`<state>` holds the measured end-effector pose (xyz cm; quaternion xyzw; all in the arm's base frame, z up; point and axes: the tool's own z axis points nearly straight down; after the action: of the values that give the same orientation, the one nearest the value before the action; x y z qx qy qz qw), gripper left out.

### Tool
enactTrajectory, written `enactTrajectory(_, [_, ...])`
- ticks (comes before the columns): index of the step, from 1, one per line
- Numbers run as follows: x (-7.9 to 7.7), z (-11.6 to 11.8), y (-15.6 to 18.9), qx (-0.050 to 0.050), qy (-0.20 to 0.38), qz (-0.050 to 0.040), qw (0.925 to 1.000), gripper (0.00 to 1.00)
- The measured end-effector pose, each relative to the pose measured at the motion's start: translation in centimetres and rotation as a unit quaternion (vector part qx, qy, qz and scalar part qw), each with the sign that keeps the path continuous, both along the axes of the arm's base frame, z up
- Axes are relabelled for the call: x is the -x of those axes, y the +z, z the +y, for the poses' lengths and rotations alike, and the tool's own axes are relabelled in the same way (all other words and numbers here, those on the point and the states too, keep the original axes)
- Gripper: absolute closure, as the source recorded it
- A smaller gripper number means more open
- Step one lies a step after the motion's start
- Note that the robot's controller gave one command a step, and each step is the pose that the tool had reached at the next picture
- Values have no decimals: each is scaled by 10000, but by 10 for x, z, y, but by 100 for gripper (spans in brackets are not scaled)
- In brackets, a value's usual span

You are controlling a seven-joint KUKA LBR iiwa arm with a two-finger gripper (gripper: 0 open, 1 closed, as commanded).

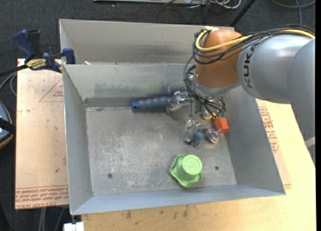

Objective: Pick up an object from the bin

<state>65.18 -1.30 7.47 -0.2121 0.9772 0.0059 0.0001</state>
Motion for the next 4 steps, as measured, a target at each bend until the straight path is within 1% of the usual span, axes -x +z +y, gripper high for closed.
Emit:
enactTrajectory(1, [53, -124, 8, 66, 710, -14, 9975, 0])
enactTrajectory(2, [52, -118, 8, 43, 741, -22, 9972, 100])
enactTrajectory(3, [50, -98, 138, 64, 1133, -78, 9935, 100])
enactTrajectory(4, [89, -71, 107, 41, 142, -1, 9999, 100])
